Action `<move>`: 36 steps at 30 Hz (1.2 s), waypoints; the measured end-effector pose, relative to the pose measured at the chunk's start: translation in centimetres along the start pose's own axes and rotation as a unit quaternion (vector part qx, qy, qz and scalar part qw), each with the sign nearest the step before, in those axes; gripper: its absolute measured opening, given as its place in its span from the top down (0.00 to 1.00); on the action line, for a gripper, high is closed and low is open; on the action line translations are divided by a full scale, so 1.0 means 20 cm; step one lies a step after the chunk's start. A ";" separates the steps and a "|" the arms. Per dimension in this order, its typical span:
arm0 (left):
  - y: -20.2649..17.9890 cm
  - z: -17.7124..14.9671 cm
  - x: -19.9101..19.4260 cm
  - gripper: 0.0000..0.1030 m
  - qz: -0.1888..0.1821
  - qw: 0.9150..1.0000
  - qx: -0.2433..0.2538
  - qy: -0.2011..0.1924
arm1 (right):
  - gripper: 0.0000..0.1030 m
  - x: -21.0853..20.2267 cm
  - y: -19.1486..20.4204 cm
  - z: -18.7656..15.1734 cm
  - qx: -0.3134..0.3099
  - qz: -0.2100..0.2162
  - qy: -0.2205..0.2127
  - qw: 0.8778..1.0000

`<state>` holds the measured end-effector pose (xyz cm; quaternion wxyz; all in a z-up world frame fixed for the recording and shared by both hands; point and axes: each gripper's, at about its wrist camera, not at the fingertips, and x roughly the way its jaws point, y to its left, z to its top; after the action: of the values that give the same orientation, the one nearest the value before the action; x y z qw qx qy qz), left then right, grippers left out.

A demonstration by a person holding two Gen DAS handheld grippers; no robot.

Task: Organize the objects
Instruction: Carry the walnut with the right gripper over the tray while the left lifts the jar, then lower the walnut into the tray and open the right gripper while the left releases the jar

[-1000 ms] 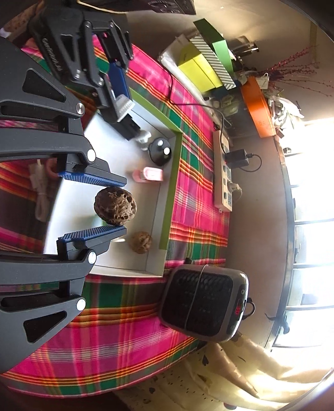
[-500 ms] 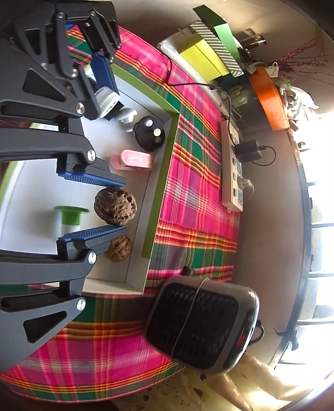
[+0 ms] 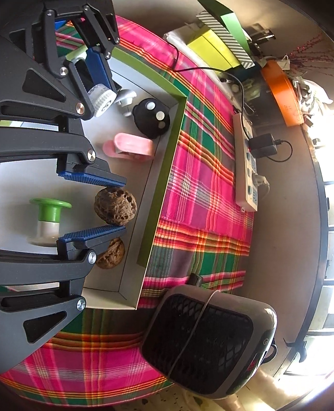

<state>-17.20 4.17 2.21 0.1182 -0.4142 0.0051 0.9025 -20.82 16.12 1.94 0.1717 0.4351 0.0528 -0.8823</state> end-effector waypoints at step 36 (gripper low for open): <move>-0.01 -0.02 0.03 0.75 0.009 1.000 0.009 0.002 | 0.69 0.04 0.04 0.00 -0.020 -0.021 0.019 0.999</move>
<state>-17.23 4.40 1.59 0.1139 -0.4151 0.0174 0.9025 -20.92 15.21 1.31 0.1614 0.4469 0.0829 -0.8760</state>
